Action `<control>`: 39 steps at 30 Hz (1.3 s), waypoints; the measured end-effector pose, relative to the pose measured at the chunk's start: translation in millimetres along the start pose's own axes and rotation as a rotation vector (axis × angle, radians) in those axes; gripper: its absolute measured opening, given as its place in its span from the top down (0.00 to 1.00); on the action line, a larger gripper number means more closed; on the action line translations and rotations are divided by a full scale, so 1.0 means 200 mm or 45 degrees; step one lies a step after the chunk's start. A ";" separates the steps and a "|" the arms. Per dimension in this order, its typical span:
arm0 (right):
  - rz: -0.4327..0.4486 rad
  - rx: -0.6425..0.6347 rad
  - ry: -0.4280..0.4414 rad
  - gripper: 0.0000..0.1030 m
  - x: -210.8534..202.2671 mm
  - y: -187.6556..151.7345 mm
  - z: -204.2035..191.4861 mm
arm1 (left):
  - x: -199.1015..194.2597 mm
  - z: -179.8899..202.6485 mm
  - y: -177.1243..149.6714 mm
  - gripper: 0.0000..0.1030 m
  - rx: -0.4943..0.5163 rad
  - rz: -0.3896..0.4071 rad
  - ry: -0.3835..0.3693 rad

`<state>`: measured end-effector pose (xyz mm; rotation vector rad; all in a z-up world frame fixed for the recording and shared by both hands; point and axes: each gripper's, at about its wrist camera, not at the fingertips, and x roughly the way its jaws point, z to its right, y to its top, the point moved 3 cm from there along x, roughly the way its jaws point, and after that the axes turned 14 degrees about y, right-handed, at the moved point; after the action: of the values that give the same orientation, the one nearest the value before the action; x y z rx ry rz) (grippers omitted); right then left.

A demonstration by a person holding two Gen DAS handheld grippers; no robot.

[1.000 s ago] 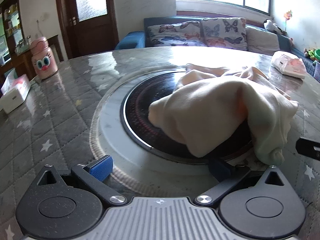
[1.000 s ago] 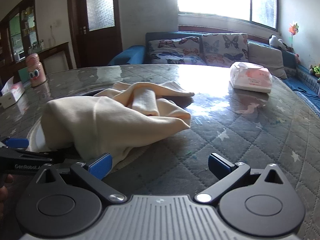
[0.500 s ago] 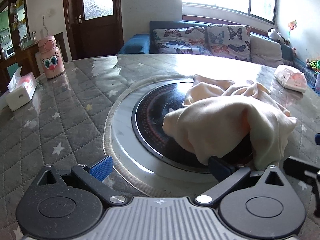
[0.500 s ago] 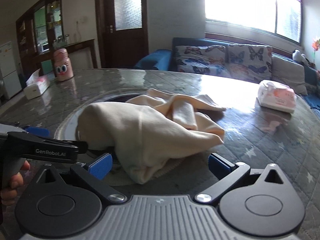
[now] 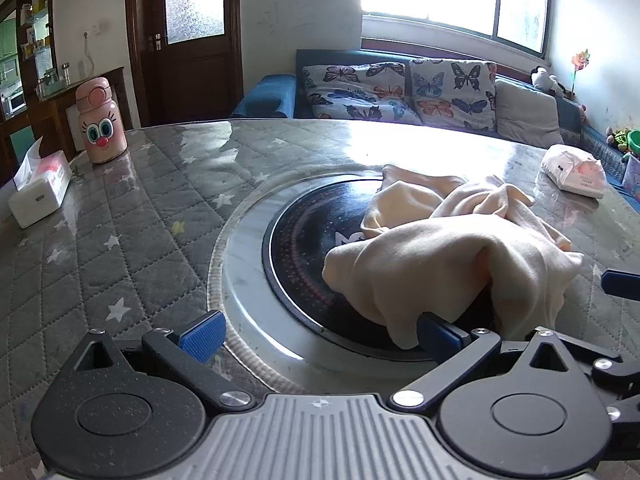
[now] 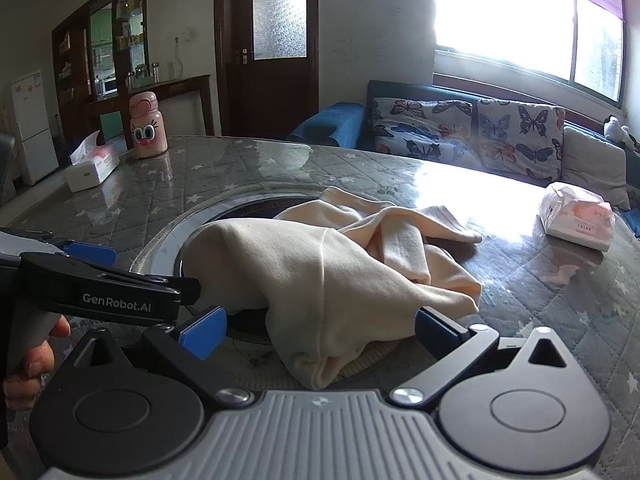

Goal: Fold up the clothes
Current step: 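Move both grippers toward the crumpled cream shirt on the table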

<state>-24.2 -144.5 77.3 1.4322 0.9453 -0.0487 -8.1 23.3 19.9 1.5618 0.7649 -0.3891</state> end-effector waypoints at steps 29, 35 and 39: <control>-0.054 0.106 -0.042 0.02 0.00 -0.05 -0.03 | -0.10 0.00 -0.03 0.00 -0.013 -0.007 0.020; -0.064 0.106 -0.040 0.06 0.03 -0.05 -0.02 | -0.08 0.01 -0.02 0.00 -0.003 -0.005 0.021; -0.069 0.098 -0.043 0.09 0.05 -0.04 -0.01 | -0.05 0.01 0.00 0.00 -0.004 -0.004 0.017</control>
<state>-23.2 -139.1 65.8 1.4723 0.9633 -0.1504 -15.8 19.0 26.6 1.5620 0.7785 -0.3799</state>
